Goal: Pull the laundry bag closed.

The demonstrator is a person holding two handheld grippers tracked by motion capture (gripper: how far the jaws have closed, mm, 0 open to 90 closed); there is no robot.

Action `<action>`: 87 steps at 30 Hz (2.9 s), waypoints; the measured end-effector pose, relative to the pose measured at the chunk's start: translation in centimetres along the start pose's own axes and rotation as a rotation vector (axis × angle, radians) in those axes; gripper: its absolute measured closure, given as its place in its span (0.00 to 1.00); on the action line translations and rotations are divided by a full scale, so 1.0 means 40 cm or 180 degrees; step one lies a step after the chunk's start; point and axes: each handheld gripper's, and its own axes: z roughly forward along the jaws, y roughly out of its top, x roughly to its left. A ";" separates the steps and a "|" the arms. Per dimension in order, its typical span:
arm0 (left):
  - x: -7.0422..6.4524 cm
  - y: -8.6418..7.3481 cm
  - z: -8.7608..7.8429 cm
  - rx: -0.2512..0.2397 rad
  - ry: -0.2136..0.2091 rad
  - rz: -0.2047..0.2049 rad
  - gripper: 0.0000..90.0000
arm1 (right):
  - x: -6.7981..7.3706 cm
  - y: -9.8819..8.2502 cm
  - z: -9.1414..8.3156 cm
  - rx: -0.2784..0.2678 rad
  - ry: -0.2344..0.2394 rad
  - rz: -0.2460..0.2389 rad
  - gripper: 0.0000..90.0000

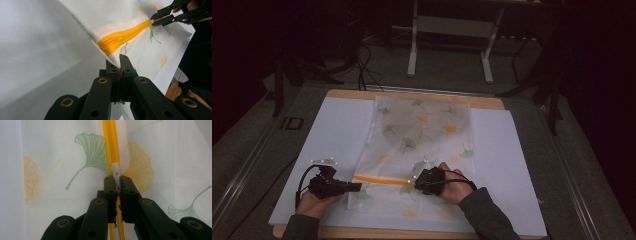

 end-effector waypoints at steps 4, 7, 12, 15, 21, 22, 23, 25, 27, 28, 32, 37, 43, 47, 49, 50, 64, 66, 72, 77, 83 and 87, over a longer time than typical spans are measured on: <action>0.000 0.000 0.000 0.0001 0.0002 -0.0002 0.99 | 0.000 -0.009 -0.002 0.0010 -0.0005 0.0015 0.94; 0.000 0.000 0.000 0.0005 0.0002 -0.0004 0.99 | -0.002 -0.016 -0.003 0.0031 -0.0013 0.0025 0.94; 0.000 0.000 0.000 0.0000 0.0006 0.0003 0.99 | -0.006 -0.027 -0.006 0.0048 -0.0022 0.0031 0.94; 0.000 0.000 0.001 0.0004 0.0006 0.0010 0.99 | -0.007 -0.031 -0.010 0.0068 -0.0023 0.0059 0.94; 0.000 0.000 0.001 0.0009 0.0008 0.0010 0.99 | -0.008 -0.037 -0.012 0.0070 -0.0024 0.0053 0.94; 0.000 0.000 0.001 0.0009 0.0008 0.0010 0.99 | -0.009 -0.039 -0.012 0.0083 -0.0025 0.0058 0.94; 0.000 0.000 0.001 0.0007 0.0005 0.0007 0.99 | -0.009 -0.040 -0.012 0.0081 -0.0018 0.0057 0.94; 0.000 0.000 0.001 0.0009 0.0005 0.0009 0.99 | -0.010 -0.044 -0.014 0.0091 -0.0025 0.0064 0.94; 0.000 0.000 0.001 0.0012 0.0005 0.0007 0.99 | -0.012 -0.049 -0.015 0.0097 -0.0031 0.0073 0.94; 0.000 0.000 0.001 0.0013 0.0005 0.0002 0.99 | -0.013 -0.052 -0.016 0.0103 -0.0029 0.0083 0.94; 0.000 0.000 0.003 0.0022 0.0005 0.0008 0.99 | -0.016 -0.062 -0.019 0.0114 -0.0035 0.0093 0.94; 0.001 0.000 0.004 0.0026 0.0003 0.0013 0.99 | -0.019 -0.074 -0.025 0.0142 -0.0046 0.0108 0.94; 0.001 0.000 0.004 0.0027 0.0005 0.0014 0.99 | -0.020 -0.087 -0.029 0.0186 -0.0042 0.0134 0.94; 0.001 -0.001 0.004 0.0032 0.0003 0.0011 0.99 | -0.020 -0.095 -0.032 0.0208 -0.0041 0.0150 0.94; 0.001 0.000 0.005 0.0030 0.0006 0.0013 0.99 | -0.021 -0.099 -0.035 0.0178 -0.0041 0.0157 0.94; 0.001 0.000 0.005 0.0031 0.0005 0.0013 0.99 | -0.021 -0.100 -0.037 0.0190 -0.0041 0.0158 0.94; 0.001 -0.001 0.003 0.0027 0.0013 0.0009 0.99 | -0.024 -0.137 -0.045 0.0245 -0.0057 0.0223 0.94; 0.001 -0.001 0.003 0.0024 0.0011 0.0010 0.99 | -0.025 -0.143 -0.047 0.0250 -0.0068 0.0228 0.94; 0.001 -0.001 0.003 0.0026 0.0009 0.0008 0.99 | -0.027 -0.158 -0.056 0.0259 -0.0083 0.0263 0.94; 0.001 -0.001 0.004 0.0034 0.0014 0.0008 0.99 | -0.030 -0.173 -0.060 0.0258 -0.0091 0.0311 0.94; 0.002 -0.001 0.003 0.0031 0.0011 0.0003 0.99 | -0.032 -0.183 -0.064 0.0268 -0.0088 0.0338 0.94; 0.001 -0.001 0.004 0.0033 0.0013 0.0005 0.99 | -0.034 -0.187 -0.066 0.0243 -0.0083 0.0342 0.94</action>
